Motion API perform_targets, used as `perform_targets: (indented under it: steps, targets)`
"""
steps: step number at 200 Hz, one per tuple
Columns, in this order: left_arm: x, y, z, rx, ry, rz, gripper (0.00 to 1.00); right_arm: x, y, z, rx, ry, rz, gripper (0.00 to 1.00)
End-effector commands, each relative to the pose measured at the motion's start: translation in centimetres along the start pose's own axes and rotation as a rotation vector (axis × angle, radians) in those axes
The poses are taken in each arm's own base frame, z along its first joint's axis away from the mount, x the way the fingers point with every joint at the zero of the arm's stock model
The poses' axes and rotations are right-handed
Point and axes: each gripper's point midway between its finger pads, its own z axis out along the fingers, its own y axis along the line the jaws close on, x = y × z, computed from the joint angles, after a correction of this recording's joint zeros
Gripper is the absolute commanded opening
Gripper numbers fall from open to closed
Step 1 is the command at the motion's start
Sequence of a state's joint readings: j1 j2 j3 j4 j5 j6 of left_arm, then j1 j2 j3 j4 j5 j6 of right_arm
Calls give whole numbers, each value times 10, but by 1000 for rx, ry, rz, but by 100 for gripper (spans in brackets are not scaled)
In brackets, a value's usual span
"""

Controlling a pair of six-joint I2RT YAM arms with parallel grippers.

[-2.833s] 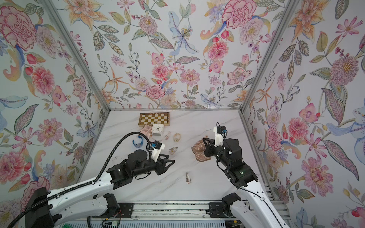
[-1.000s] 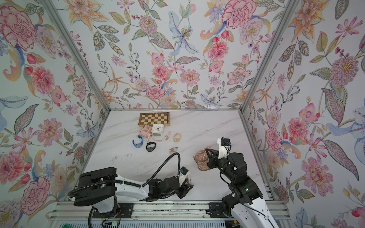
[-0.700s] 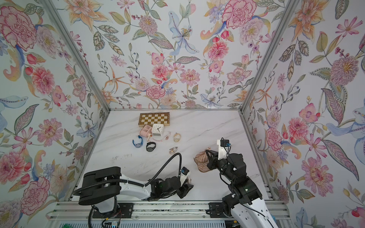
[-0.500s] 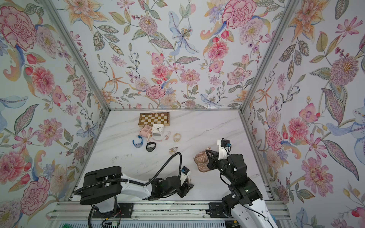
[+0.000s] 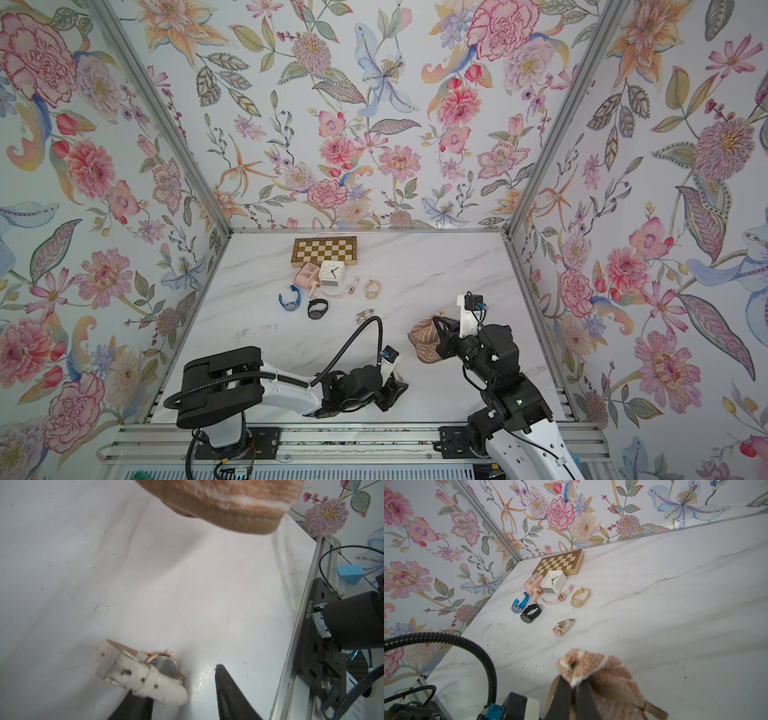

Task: Wipe the watch dial
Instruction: Pick up the watch at the center of the board.

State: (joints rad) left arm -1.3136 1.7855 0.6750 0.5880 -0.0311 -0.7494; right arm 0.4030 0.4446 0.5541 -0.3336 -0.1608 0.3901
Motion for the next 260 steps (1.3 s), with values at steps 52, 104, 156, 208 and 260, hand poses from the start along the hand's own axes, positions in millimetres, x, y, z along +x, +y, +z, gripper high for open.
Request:
perform_targets:
  steps: [52,104,156,208,260]
  targets:
    - [-2,0,7,24,1,-19,30,1,-4,1,13,-7,4,0]
    - [-5,2,4,31,-10,-38,8,1,-4,1,16,-8,3,0]
    - [-35,11,-16,0,1,-130,0,-2,-5,3,21,-12,-1,0]
    - [-39,65,-56,-345,412,-95,0,-8,4,16,-28,-6,26,0]
    - [1,130,-105,-665,924,144,0,-12,10,23,-68,-17,28,0]
